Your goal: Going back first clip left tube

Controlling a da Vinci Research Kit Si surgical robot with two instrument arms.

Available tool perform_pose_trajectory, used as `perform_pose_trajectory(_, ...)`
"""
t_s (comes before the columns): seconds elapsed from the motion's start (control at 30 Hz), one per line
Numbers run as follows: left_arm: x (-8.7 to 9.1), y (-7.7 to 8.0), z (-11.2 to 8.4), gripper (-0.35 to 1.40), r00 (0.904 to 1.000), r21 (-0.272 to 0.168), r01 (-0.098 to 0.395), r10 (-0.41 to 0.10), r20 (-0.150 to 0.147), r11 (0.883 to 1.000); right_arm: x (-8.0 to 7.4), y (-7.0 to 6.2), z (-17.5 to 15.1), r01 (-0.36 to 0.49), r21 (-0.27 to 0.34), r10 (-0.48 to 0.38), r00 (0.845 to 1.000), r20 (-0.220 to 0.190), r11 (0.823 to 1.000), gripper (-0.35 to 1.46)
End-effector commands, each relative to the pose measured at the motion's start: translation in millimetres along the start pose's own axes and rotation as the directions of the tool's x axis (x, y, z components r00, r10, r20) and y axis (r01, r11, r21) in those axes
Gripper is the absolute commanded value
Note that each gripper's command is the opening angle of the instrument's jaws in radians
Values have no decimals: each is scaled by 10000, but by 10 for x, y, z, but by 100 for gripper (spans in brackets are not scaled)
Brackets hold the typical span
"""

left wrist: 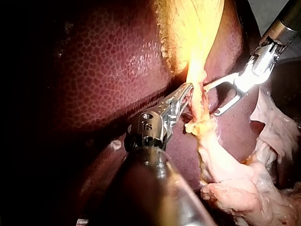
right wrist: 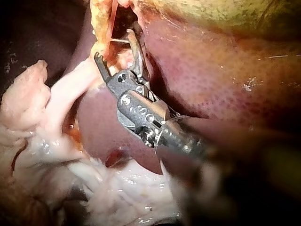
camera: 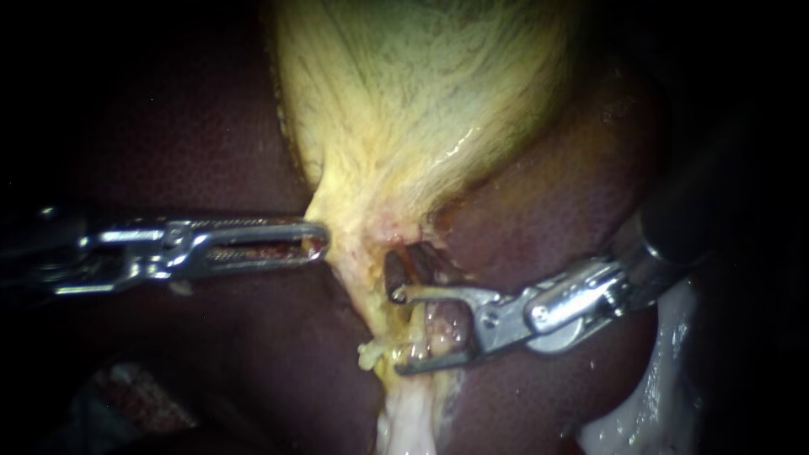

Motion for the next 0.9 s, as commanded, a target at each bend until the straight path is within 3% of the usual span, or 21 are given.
perform_pose_trajectory(0.03,1,2,2,-23,10000,4,-2,2,-7,10000,1,1,-9,29,-50,-29,10000,10,10000,60)
perform_pose_trajectory(0.33,2,7,5,-23,10000,9,-16,16,-7,10000,19,10,-67,326,-419,-324,9995,64,9986,60)
perform_pose_trajectory(0.67,2,18,14,-23,10000,-1,-27,27,3,10000,42,8,-95,563,-402,-563,9984,16,9976,60)
perform_pose_trajectory(0.9,9,31,47,-23,9999,-102,-74,75,87,9999,43,5,-96,572,-316,-573,9984,-24,9979,60)
